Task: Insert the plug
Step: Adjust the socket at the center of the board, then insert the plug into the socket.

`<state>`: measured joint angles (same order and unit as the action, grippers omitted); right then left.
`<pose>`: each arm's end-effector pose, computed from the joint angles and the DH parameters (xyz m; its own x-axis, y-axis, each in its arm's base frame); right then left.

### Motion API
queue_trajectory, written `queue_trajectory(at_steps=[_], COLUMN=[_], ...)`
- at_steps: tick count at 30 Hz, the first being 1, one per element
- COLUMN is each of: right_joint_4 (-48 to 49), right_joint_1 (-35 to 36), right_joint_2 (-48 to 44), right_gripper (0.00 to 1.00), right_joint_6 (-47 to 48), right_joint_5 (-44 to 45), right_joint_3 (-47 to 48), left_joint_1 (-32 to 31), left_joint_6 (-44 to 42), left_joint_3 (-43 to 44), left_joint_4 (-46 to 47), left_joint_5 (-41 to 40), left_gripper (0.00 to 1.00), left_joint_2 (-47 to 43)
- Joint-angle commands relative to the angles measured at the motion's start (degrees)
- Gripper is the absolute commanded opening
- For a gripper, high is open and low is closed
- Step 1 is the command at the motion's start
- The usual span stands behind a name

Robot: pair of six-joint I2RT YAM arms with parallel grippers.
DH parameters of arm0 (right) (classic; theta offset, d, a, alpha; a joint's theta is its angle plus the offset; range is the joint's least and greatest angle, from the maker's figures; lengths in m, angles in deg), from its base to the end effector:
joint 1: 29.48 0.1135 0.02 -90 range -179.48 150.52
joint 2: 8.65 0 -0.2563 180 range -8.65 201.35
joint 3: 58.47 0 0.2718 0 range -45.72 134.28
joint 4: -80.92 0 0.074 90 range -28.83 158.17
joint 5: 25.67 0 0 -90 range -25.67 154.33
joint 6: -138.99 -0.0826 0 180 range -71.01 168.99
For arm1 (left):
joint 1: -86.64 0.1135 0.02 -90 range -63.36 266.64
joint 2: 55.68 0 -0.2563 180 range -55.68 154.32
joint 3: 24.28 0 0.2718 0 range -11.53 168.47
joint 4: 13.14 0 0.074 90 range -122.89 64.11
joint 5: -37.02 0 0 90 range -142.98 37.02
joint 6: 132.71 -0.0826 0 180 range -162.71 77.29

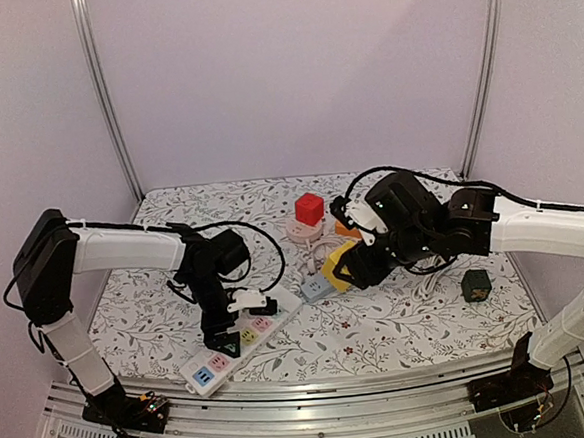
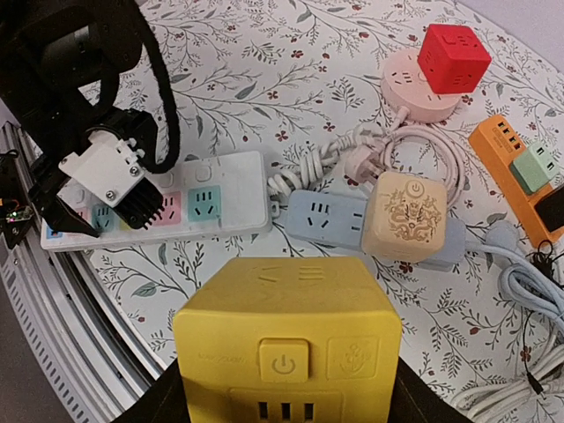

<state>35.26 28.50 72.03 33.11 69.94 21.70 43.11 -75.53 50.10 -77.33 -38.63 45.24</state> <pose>0.1969 0.2996 0.2513 -0.5890 -0.4282 -0.6854 -0.6724 0.7301 0.1217 0.2105 -0.2282 0.0897 -0.2488 0.9606 -0.1236 0.9517 0.2188 -0.2152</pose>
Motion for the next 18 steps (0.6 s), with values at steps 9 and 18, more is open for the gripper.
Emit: queue_trajectory(at_steps=[9, 18], right_joint_4=[3.9, -0.6], right_joint_1=[3.9, 10.6], right_joint_2=[14.2, 28.6], right_gripper=[0.0, 0.0], right_joint_6=[-8.4, -9.5], right_joint_5=[7.4, 10.4], right_joint_3=[10.8, 23.1], left_joint_1=[1.4, 17.6], left_joint_6=[-13.1, -16.3], left_joint_3=[3.7, 6.6], left_joint_4=[2.7, -4.1], left_joint_5=[-0.8, 14.4], left_gripper=[0.99, 0.99], left_joint_2=[-0.6, -9.8])
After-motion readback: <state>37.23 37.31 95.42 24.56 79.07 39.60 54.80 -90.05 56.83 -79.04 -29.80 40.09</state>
